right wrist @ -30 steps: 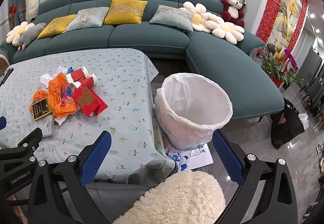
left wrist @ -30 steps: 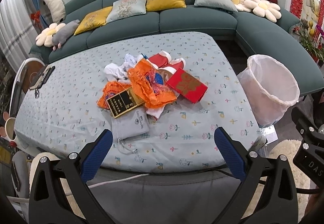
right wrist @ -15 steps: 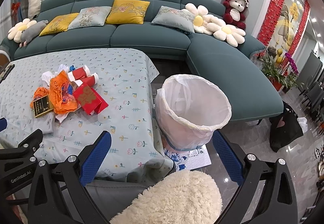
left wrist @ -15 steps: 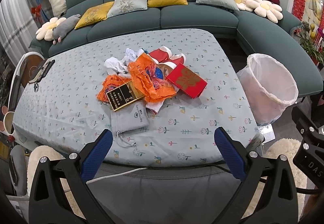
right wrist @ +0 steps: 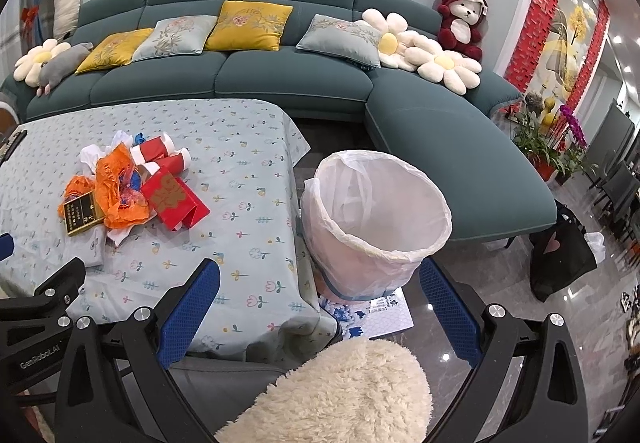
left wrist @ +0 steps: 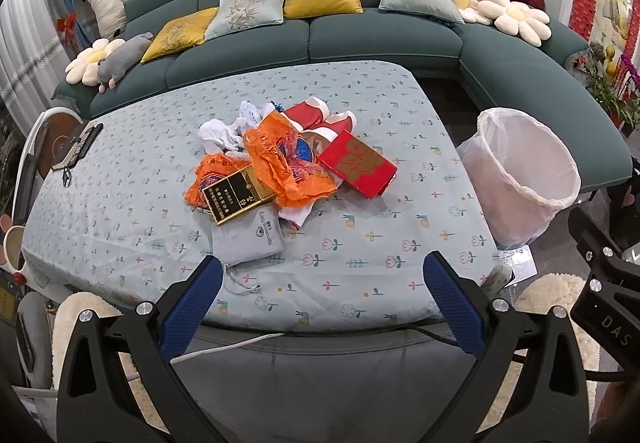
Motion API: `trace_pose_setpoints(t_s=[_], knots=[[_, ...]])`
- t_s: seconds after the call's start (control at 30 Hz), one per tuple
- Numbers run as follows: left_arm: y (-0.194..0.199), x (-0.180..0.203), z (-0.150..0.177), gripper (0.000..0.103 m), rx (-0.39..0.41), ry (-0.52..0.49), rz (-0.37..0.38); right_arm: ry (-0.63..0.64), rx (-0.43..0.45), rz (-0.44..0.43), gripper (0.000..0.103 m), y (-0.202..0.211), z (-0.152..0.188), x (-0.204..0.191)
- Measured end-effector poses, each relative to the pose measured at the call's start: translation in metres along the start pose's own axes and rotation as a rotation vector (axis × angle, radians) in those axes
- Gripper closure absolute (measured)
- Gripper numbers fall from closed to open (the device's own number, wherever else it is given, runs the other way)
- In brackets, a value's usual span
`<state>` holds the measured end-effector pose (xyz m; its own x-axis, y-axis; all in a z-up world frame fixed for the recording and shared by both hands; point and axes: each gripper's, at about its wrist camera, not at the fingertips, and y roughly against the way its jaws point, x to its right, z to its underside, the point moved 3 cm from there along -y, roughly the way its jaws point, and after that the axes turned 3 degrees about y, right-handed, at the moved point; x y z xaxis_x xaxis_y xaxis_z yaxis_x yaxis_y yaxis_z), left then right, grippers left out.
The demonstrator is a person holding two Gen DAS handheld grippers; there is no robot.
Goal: Collect trash
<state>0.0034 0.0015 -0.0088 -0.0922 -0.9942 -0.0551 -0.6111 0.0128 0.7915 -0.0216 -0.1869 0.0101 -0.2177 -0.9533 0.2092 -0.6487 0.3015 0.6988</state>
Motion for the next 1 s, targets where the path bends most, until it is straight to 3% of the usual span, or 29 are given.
trace_pose_setpoints(t_s=[1.0], knots=[[-0.011, 0.004, -0.015, 0.007, 0.022, 0.005, 0.046, -0.030, -0.009, 0.015, 0.008, -0.010, -0.010, 0.007]])
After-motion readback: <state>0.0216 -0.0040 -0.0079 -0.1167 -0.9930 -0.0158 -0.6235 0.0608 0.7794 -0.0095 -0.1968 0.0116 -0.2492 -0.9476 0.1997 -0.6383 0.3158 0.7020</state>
